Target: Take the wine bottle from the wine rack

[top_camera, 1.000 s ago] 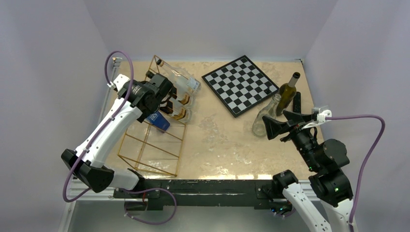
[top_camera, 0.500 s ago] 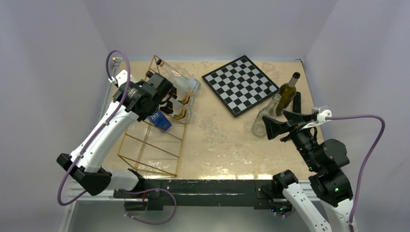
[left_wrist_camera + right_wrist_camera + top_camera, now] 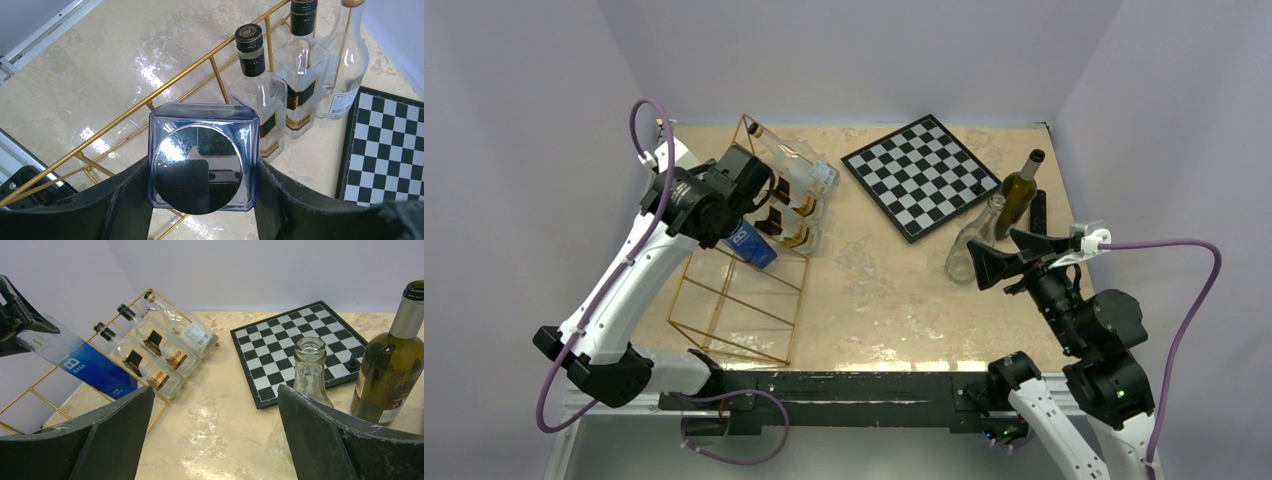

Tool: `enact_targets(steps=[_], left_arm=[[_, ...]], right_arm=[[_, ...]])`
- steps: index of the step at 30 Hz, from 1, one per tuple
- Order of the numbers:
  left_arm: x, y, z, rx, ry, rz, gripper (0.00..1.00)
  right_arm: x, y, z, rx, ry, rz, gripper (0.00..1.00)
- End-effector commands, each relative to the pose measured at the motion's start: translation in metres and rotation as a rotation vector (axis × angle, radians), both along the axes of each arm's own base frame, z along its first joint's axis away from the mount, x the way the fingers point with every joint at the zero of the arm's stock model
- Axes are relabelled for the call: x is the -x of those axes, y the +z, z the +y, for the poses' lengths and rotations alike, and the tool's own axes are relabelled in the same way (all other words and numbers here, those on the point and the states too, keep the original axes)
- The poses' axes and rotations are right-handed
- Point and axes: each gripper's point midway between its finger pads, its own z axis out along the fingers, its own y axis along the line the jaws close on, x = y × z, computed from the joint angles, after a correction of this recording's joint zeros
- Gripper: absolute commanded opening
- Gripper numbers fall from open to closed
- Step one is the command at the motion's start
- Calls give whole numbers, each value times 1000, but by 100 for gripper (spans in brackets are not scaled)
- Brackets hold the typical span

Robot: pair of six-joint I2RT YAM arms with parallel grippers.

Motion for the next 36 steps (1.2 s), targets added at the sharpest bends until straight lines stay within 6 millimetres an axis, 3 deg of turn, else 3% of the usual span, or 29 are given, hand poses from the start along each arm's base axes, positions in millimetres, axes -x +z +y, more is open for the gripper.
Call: enact_targets(steps=[1, 5, 22, 36], left_arm=[[19, 39, 25, -96, -43, -60, 0], [12, 43, 11, -169, -148, -60, 0], [4, 59, -1, -265, -287, -89, 0], [0, 69, -9, -140, -227, -178, 0]], right_arm=[[2, 6, -1, -13, 0, -22, 99], [2, 8, 0, -13, 1, -25, 99], [2, 11, 0, -16, 4, -32, 99], [-3, 4, 3, -14, 6, -13, 99]])
